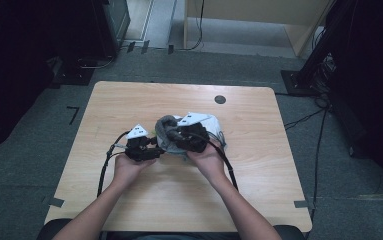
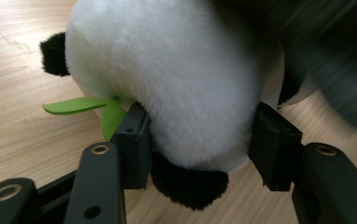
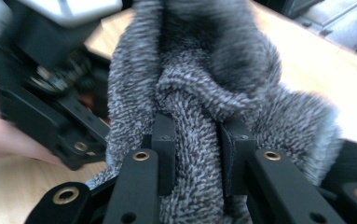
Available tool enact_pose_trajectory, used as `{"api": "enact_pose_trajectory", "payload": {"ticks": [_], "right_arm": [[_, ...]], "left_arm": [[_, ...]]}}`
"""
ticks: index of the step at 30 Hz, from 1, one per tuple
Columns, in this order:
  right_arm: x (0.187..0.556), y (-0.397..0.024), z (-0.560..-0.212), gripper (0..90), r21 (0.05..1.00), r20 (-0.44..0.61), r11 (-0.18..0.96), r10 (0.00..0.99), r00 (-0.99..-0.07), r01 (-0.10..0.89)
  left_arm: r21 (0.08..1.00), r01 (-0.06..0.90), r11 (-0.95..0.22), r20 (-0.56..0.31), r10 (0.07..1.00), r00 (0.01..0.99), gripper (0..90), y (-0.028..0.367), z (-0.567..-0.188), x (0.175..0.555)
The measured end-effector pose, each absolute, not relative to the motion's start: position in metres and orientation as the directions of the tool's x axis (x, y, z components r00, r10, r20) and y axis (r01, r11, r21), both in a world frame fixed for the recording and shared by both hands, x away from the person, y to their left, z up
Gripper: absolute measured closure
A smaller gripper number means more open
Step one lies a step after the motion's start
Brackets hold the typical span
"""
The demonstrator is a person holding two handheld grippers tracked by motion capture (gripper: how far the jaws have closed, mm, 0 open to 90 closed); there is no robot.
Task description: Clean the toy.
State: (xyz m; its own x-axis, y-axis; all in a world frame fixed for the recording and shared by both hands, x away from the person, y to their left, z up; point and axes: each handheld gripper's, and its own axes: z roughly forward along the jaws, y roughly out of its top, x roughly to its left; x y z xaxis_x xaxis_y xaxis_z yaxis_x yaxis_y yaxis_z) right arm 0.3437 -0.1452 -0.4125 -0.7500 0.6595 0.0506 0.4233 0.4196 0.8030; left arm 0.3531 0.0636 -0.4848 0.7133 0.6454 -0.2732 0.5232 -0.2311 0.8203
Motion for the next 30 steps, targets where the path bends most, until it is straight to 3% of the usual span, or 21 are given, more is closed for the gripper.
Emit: {"api": "enact_pose_trajectory", "payload": {"ticks": [15, 30], "right_arm": [[0.346, -0.165, -0.42, 72.0, 0.787, -0.052, 0.473, 0.691, -0.721, 0.396], [0.346, -0.242, -0.4, 72.3, 0.82, -0.025, 0.339, 0.825, -0.564, 0.46]], "left_arm": [[0.793, 0.558, -0.244, -0.293, 0.651, 0.701, 50.1, 0.066, -0.487, 0.354], [0.779, 0.576, -0.247, -0.311, 0.645, 0.698, 50.4, 0.069, -0.487, 0.357]]}}
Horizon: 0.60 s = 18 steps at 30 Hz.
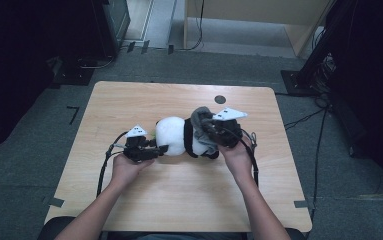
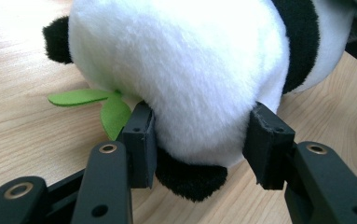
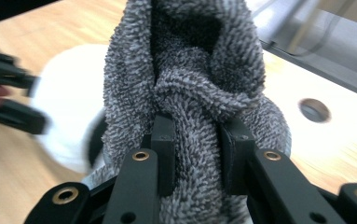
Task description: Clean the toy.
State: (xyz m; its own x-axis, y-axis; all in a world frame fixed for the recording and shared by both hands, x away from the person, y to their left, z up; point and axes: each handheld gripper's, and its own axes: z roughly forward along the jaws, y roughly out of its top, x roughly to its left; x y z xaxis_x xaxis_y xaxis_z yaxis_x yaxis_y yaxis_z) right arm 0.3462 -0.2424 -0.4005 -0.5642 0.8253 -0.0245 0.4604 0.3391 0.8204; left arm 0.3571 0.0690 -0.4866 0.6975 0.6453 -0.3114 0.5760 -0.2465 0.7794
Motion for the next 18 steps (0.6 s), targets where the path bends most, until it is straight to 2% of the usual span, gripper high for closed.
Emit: {"api": "enact_pose_trajectory", "payload": {"ticks": [5, 13, 18], "right_arm": [[0.352, -0.272, -0.413, 72.9, 0.821, 0.076, 0.235, 0.859, -0.507, 0.52], [0.359, -0.294, -0.432, 73.3, 0.777, 0.114, 0.189, 0.896, -0.428, 0.601], [0.355, -0.298, -0.417, 73.2, 0.809, 0.154, 0.144, 0.885, -0.44, 0.571]], "left_arm": [[0.779, 0.578, -0.243, -0.319, 0.64, 0.699, 50.4, 0.069, -0.486, 0.358], [0.778, 0.578, -0.248, -0.32, 0.635, 0.703, 50.3, 0.07, -0.487, 0.358], [0.782, 0.571, -0.25, -0.313, 0.634, 0.707, 50.1, 0.07, -0.487, 0.358]]}}
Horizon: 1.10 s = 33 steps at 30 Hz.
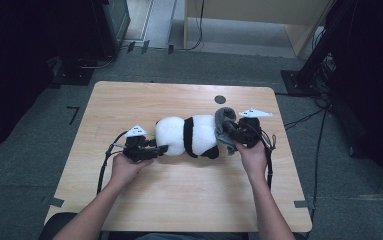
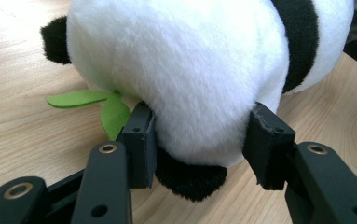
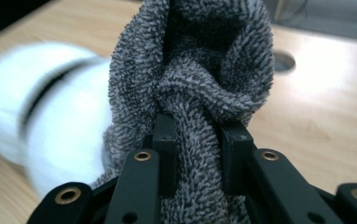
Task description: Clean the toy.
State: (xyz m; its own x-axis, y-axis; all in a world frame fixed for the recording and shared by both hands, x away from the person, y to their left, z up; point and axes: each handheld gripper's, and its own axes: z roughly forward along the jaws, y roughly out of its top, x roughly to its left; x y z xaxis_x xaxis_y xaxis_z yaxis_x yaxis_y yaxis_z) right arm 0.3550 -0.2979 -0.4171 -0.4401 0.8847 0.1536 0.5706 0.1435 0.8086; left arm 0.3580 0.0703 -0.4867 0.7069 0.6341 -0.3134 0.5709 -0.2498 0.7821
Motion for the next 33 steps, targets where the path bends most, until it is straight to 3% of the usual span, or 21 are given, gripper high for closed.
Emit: {"api": "enact_pose_trajectory", "payload": {"ticks": [6, 11, 22, 27, 33], "right_arm": [[0.342, -0.267, -0.386, 73.1, 0.859, 0.135, 0.175, 0.829, -0.543, 0.482], [0.337, -0.225, -0.38, 73.1, 0.87, 0.126, 0.23, 0.753, -0.646, 0.436], [0.341, -0.149, -0.41, 71.9, 0.838, 0.084, 0.371, 0.635, -0.768, 0.399], [0.345, -0.143, -0.429, 71.9, 0.83, 0.09, 0.384, 0.622, -0.778, 0.403], [0.341, -0.146, -0.432, 71.8, 0.831, 0.026, 0.423, 0.618, -0.786, 0.361]], "left_arm": [[0.785, 0.571, -0.24, -0.317, 0.636, 0.703, 49.9, 0.069, -0.486, 0.356], [0.789, 0.566, -0.238, -0.31, 0.641, 0.702, 49.9, 0.068, -0.484, 0.355], [0.808, 0.543, -0.228, -0.281, 0.661, 0.696, 51.0, 0.063, -0.484, 0.347], [0.808, 0.545, -0.225, -0.277, 0.672, 0.687, 51.9, 0.061, -0.487, 0.344], [0.8, 0.551, -0.239, -0.272, 0.673, 0.688, 53.3, 0.06, -0.485, 0.344]]}}
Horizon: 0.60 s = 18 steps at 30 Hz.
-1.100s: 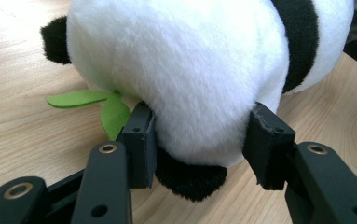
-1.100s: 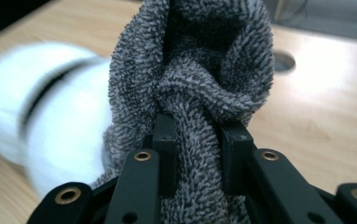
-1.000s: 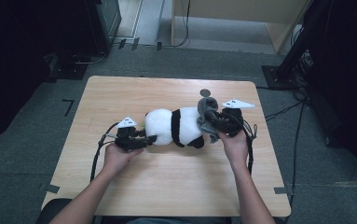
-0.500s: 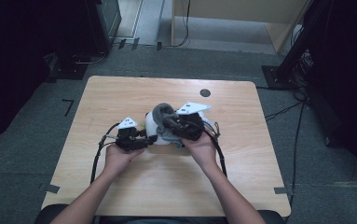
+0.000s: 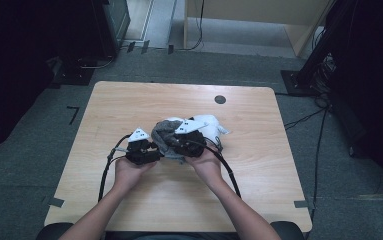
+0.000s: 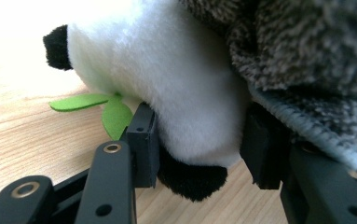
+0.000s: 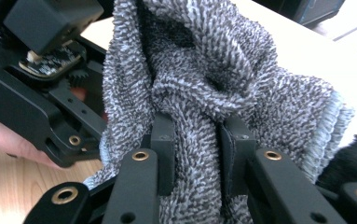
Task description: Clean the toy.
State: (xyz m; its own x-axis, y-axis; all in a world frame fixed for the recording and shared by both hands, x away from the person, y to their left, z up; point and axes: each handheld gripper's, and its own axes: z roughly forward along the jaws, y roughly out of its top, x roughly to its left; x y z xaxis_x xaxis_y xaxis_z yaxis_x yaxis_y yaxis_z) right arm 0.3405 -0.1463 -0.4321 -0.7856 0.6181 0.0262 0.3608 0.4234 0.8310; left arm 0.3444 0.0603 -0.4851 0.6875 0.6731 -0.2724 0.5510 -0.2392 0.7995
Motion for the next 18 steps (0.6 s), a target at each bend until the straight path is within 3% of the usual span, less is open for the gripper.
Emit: {"api": "enact_pose_trajectory", "payload": {"ticks": [18], "right_arm": [[0.332, -0.215, -0.411, 72.1, 0.831, -0.017, 0.375, 0.754, -0.656, 0.41]], "left_arm": [[0.757, 0.604, -0.25, -0.332, 0.649, 0.684, 54.9, 0.066, -0.482, 0.357]]}}
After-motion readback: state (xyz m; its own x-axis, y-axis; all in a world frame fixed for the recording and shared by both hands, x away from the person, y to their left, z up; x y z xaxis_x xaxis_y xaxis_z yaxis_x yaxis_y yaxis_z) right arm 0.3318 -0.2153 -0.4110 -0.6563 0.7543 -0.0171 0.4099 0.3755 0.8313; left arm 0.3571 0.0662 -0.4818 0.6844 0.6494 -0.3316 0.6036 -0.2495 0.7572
